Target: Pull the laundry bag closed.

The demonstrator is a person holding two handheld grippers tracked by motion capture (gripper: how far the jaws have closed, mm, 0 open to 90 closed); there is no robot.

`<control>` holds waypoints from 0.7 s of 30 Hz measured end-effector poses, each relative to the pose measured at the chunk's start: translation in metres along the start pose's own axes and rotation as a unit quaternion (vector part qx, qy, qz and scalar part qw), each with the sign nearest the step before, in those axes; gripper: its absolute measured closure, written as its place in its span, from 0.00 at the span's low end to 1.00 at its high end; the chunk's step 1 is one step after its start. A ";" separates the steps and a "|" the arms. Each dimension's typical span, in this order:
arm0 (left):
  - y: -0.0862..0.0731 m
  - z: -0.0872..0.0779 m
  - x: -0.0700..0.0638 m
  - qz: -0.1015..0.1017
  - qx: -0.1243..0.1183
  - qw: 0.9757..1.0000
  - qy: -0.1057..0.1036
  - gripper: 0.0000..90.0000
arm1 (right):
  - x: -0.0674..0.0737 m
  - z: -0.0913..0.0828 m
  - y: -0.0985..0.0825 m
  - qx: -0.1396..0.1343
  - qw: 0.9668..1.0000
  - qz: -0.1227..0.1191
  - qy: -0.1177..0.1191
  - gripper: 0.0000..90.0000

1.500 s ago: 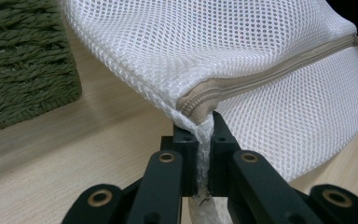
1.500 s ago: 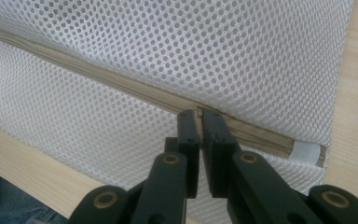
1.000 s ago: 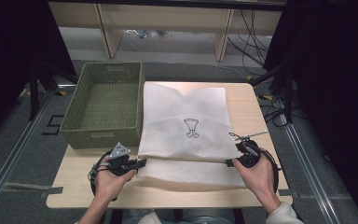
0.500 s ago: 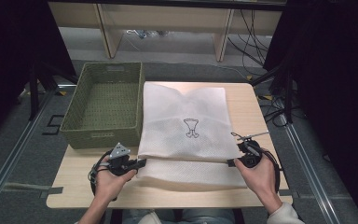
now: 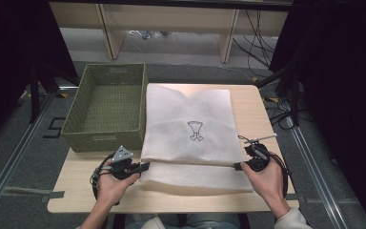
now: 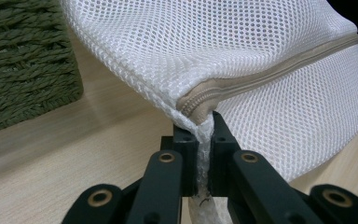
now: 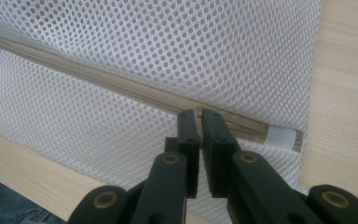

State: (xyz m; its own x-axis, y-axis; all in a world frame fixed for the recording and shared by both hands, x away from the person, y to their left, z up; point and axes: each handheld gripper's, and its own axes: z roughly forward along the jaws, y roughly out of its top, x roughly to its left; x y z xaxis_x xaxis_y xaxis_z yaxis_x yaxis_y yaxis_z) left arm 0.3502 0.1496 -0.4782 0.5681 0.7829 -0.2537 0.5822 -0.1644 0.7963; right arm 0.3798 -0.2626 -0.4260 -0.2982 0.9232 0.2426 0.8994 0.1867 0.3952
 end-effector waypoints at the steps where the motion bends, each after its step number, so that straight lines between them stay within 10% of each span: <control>1: 0.000 0.000 0.000 -0.001 0.000 1.000 0.000 0.94 | 0.000 0.000 0.000 -0.001 1.000 -0.001 0.001 0.97; 21: 0.000 0.000 0.001 -0.004 0.000 1.000 -0.001 0.94 | -0.005 -0.001 -0.001 0.002 1.000 0.010 -0.002 0.97</control>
State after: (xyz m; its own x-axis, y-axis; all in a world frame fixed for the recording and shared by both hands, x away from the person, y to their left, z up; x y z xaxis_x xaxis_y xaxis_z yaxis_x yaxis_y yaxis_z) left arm 0.3505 0.1501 -0.4782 0.5641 0.7831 -0.2618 0.5873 -0.1577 0.7939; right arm 0.3802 -0.2673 -0.4269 -0.2795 0.9281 0.2461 0.9065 0.1705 0.3863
